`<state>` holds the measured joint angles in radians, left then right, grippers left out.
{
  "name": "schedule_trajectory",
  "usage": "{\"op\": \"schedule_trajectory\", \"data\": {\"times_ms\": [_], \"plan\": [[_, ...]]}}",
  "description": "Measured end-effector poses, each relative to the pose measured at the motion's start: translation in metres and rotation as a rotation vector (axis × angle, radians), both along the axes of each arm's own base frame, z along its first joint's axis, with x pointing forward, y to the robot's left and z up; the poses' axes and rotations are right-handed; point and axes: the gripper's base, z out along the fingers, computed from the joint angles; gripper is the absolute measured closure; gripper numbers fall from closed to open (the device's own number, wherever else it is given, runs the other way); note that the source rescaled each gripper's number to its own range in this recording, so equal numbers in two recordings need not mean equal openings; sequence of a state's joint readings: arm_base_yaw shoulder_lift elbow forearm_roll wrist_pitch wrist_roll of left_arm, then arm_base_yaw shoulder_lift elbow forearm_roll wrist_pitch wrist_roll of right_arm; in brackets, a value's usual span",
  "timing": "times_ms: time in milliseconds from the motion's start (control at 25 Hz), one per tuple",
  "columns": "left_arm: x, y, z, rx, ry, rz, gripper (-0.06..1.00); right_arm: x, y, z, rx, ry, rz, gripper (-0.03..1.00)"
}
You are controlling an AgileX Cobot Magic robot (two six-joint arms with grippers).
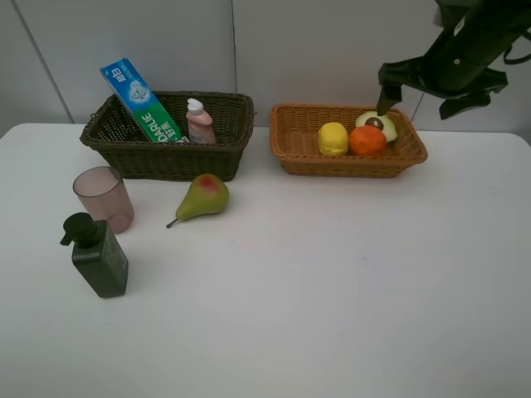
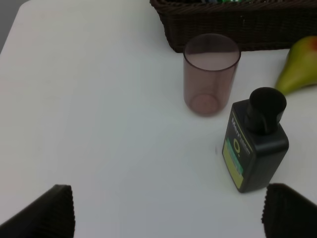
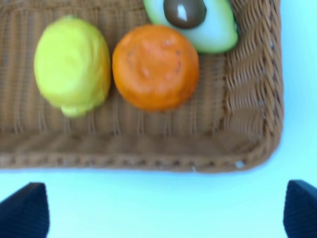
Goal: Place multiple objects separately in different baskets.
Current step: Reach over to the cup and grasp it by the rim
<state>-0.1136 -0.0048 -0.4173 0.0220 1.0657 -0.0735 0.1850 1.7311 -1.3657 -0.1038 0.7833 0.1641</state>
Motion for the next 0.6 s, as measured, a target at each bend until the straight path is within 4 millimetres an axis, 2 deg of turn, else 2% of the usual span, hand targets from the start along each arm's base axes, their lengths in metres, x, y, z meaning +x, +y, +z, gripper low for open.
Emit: {"op": "schedule_trajectory", "data": {"times_ms": [320, 600], "plan": [[0.000, 0.000, 0.000, 0.000, 0.000, 0.000, -0.06, -0.029, -0.003, 0.020, -0.026, 0.126, 0.066, -0.03], [0.000, 0.000, 0.000, 0.000, 0.000, 0.000, -0.06, -0.069, -0.009, 0.026, -0.025, 0.177, 0.080, -0.03]]}}
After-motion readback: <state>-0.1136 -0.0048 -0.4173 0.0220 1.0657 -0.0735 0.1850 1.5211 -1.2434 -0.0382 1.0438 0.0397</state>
